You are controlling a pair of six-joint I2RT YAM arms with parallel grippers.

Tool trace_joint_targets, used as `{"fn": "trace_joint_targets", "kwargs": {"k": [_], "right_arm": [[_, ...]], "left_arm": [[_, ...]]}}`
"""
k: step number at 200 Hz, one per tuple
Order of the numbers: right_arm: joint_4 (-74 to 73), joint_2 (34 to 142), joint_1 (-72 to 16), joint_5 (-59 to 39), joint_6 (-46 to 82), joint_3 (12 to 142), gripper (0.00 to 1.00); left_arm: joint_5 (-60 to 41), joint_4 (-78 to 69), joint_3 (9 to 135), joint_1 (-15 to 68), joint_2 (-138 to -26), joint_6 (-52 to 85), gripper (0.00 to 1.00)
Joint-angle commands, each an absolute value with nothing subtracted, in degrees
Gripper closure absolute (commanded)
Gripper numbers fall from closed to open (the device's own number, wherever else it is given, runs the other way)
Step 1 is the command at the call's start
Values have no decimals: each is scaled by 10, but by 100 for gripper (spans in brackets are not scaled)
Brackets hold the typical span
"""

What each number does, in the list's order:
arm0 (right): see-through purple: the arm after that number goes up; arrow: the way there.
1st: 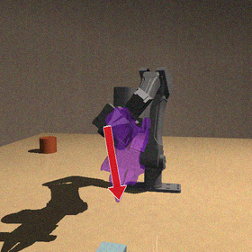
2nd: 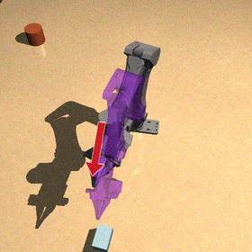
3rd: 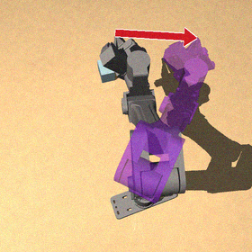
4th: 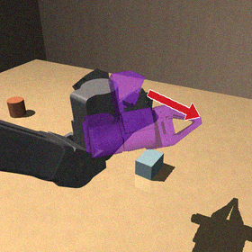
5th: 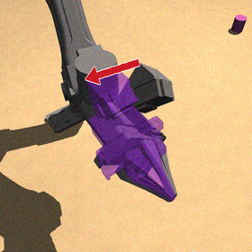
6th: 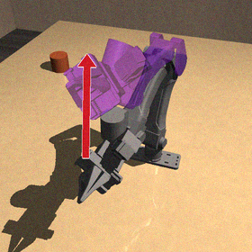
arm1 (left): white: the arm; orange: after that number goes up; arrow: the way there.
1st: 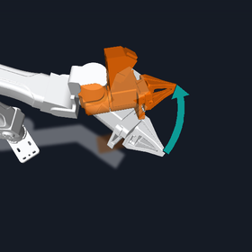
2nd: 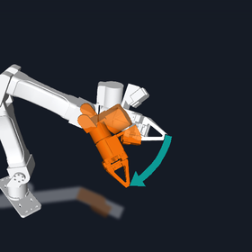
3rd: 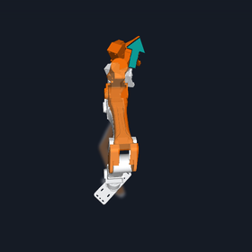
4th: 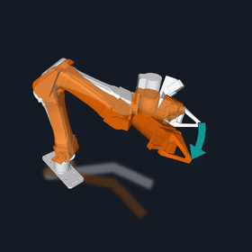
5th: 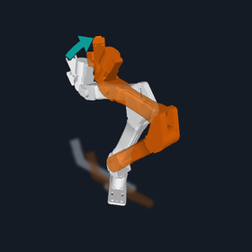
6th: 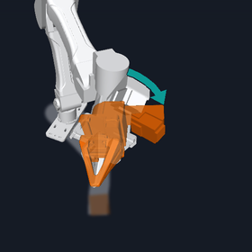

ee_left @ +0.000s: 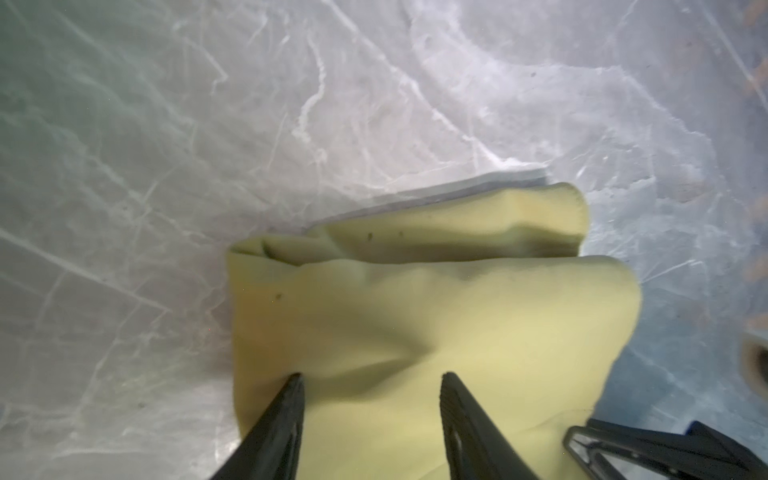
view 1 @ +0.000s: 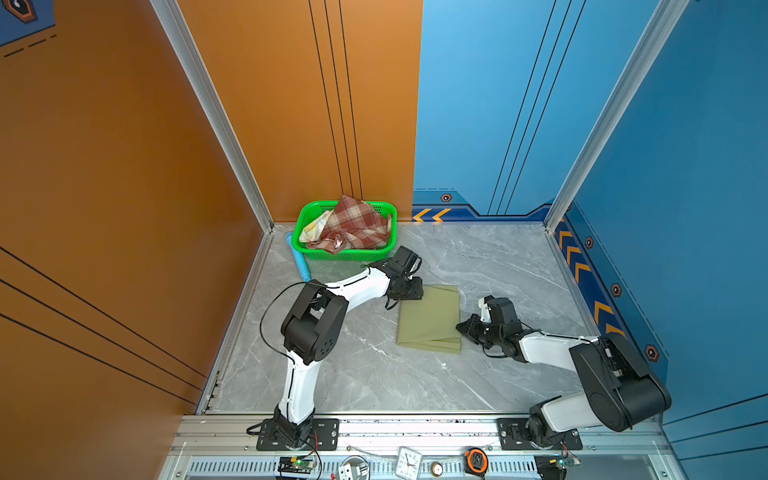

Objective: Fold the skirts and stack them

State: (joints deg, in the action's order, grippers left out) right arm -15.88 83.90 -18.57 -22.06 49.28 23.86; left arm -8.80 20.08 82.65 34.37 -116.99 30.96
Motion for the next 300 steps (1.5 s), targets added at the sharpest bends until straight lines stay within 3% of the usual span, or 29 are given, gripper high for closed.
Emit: {"fn": "trace_joint_targets", "kwargs": {"k": [1, 34, 77, 137, 201, 257, 300], "right_arm": [[-7, 860, -176, -165, 479, 212, 100], [10, 843, -172, -160, 476, 217, 100], [22, 838, -161, -159, 471, 221, 100], [17, 839, -146, -161, 474, 221, 100], [6, 831, -132, -163, 495, 218, 100], [-38, 822, -90, -172, 579, 217, 100], [-13, 785, -53, -119, 628, 262, 100]], "left_arm": [[-73, 187, 816, 338, -1183, 312, 46], [-66, 197, 827, 340, -1188, 309, 47], [-38, 212, 789, 356, -1117, 308, 46], [-1, 212, 668, 443, -1022, 346, 46], [7, 195, 612, 503, -1021, 384, 47], [34, 245, 646, 470, -942, 343, 36], [22, 277, 658, 422, -882, 321, 33]]}}
